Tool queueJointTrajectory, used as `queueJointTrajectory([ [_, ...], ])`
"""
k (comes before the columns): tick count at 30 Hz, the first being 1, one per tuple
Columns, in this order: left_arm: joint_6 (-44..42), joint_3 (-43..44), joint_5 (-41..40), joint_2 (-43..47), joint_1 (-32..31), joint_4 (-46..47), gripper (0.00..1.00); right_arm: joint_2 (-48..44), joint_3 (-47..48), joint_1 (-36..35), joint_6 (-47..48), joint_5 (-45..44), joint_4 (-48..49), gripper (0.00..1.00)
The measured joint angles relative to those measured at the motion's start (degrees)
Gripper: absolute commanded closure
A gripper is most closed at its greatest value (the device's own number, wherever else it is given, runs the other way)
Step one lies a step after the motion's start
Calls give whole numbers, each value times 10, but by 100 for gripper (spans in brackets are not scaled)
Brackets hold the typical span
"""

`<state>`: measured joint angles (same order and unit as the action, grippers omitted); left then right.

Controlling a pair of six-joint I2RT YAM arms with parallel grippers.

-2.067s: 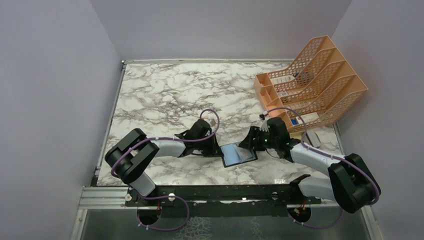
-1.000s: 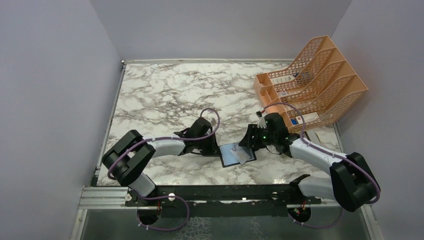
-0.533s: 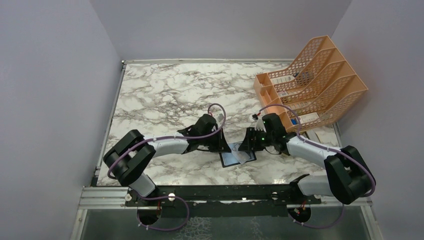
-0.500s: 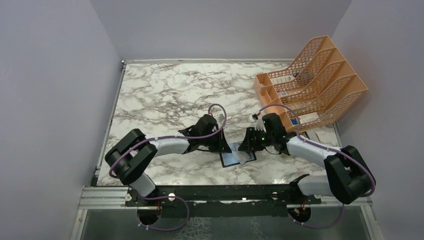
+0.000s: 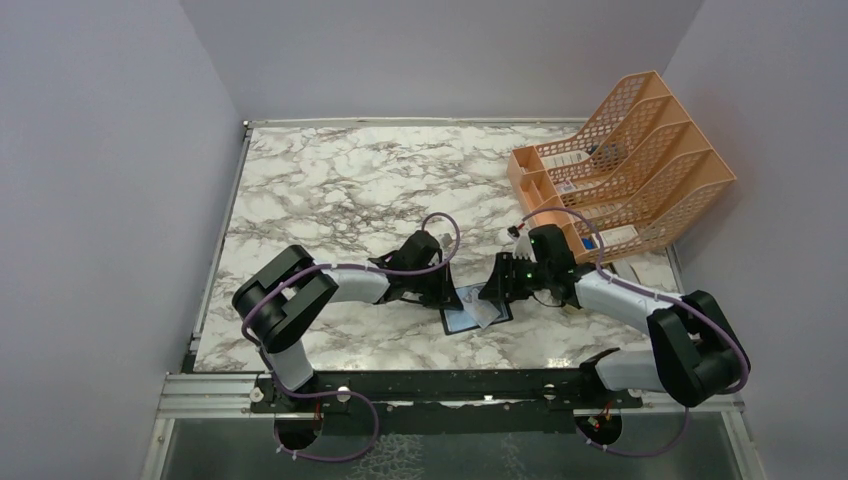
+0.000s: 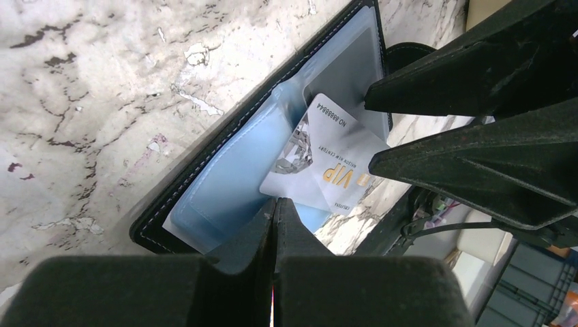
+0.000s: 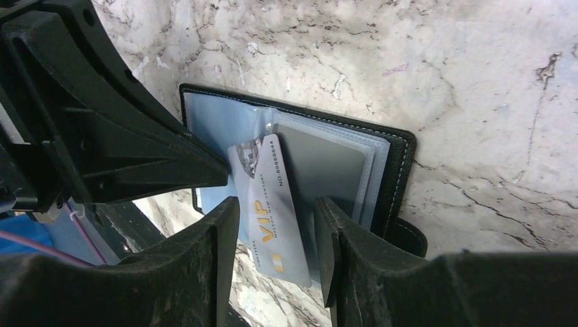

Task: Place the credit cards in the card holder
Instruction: Insert the credit card into the card holder.

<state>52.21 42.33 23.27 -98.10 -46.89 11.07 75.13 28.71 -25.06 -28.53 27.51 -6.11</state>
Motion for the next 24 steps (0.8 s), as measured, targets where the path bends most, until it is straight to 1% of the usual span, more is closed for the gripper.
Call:
queueJointTrajectory([
  [4,-9,9,-9,0,0,-18,100,9,3,7,4,12,0,56],
  [9,-14,12,-12,0,0,-25,100,38,12,9,8,43,8,63],
  [12,-15,13,-12,0,0,-27,100,53,13,10,9,65,19,64],
  [14,-16,13,-13,0,0,-28,100,57,13,12,10,72,24,67],
  [24,-18,17,-14,0,0,-37,100,64,12,19,18,83,29,98],
])
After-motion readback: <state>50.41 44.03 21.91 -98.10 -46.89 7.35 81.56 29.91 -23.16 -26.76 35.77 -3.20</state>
